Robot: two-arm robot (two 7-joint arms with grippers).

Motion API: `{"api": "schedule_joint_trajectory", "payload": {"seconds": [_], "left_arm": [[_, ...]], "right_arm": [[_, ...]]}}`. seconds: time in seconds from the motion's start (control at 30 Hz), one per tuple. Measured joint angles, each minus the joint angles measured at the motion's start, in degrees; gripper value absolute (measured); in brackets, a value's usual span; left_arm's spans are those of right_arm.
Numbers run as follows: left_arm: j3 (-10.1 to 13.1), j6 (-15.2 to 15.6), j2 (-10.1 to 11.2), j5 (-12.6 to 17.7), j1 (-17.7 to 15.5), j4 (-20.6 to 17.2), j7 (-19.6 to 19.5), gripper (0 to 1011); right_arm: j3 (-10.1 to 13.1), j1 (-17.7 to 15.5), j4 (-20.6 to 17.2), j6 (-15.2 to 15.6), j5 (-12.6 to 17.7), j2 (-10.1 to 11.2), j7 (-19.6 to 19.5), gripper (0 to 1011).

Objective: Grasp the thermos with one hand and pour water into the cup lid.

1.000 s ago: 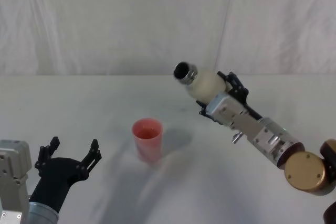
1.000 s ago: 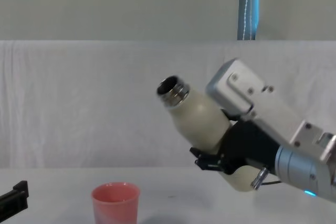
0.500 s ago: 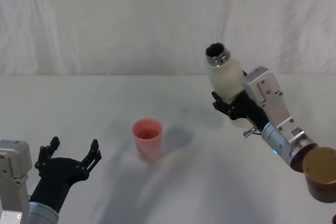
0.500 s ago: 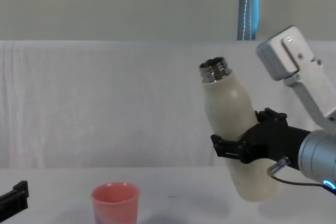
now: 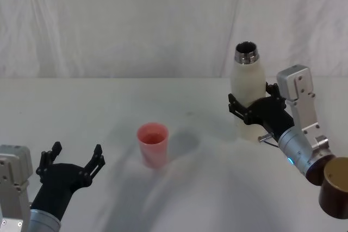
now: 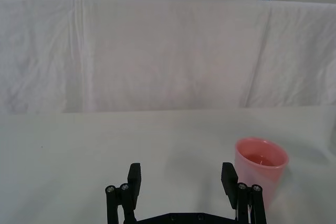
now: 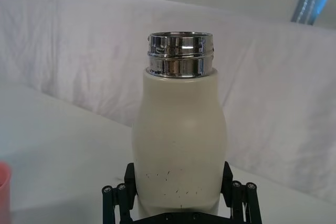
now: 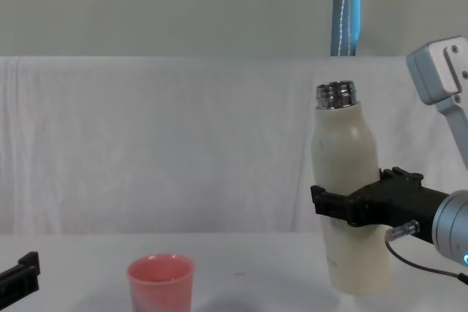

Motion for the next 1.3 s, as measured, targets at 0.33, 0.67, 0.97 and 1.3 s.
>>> {"api": "schedule_joint_trajectory", "payload": {"seconds": [0.33, 0.67, 0.97, 1.3], "left_arm": [[0.0, 0.0, 0.0, 0.0, 0.0, 0.0, 0.0, 1001], [0.0, 0.0, 0.0, 0.0, 0.0, 0.0, 0.0, 1001], [0.0, 0.0, 0.0, 0.0, 0.0, 0.0, 0.0, 1001], [0.0, 0.0, 0.0, 0.0, 0.0, 0.0, 0.0, 1001]], "right_arm": [[1.64, -0.31, 0.53, 1.4, 3.1, -1.14, -1.43, 950], [2.67, -0.89, 0.8, 1.71, 5.02, -1.9, -2.7, 950], [2.86, -1.45, 1.41, 0.44, 5.89, -2.07, -2.9, 950], [2.16, -1.15, 2.97, -1.68, 5.81, -2.05, -2.88, 950]]}}
